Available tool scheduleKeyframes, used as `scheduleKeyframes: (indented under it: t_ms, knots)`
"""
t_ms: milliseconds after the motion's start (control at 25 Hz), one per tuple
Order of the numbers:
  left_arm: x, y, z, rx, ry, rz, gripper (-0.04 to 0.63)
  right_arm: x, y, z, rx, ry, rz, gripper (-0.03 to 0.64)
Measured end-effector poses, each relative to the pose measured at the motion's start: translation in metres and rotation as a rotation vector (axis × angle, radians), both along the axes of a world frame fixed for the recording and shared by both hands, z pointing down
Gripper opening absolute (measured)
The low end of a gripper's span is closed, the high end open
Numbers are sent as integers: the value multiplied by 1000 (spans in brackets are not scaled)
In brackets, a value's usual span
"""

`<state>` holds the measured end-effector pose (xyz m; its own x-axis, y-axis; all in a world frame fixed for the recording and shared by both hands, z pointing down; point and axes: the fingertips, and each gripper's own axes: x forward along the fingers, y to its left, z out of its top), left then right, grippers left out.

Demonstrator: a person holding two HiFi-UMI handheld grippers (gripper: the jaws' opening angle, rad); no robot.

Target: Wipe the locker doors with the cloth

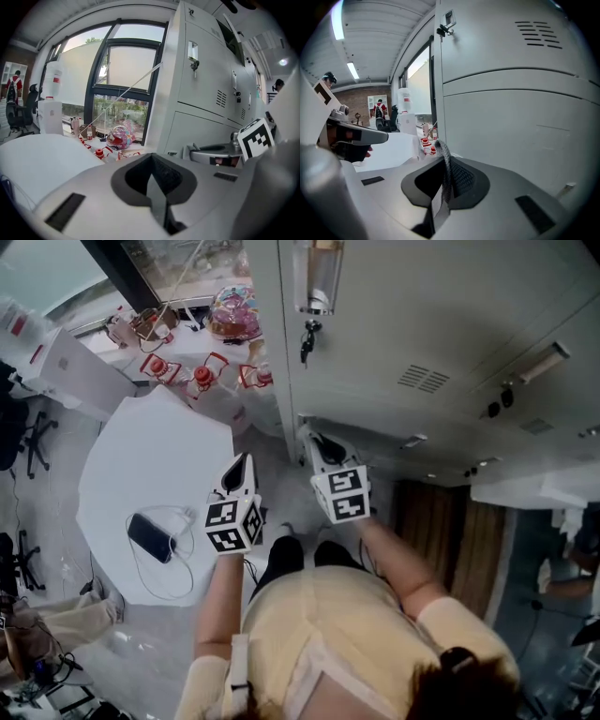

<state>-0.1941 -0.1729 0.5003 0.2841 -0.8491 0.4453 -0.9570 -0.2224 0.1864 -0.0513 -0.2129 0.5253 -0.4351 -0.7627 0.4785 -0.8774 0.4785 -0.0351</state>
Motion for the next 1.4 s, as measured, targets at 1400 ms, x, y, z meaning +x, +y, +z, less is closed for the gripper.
scheduleKeyframes:
  t_ms: [1400]
  knots:
    - [44, -26, 25, -62, -21, 131, 2, 79, -26, 45, -44, 112, 168, 18]
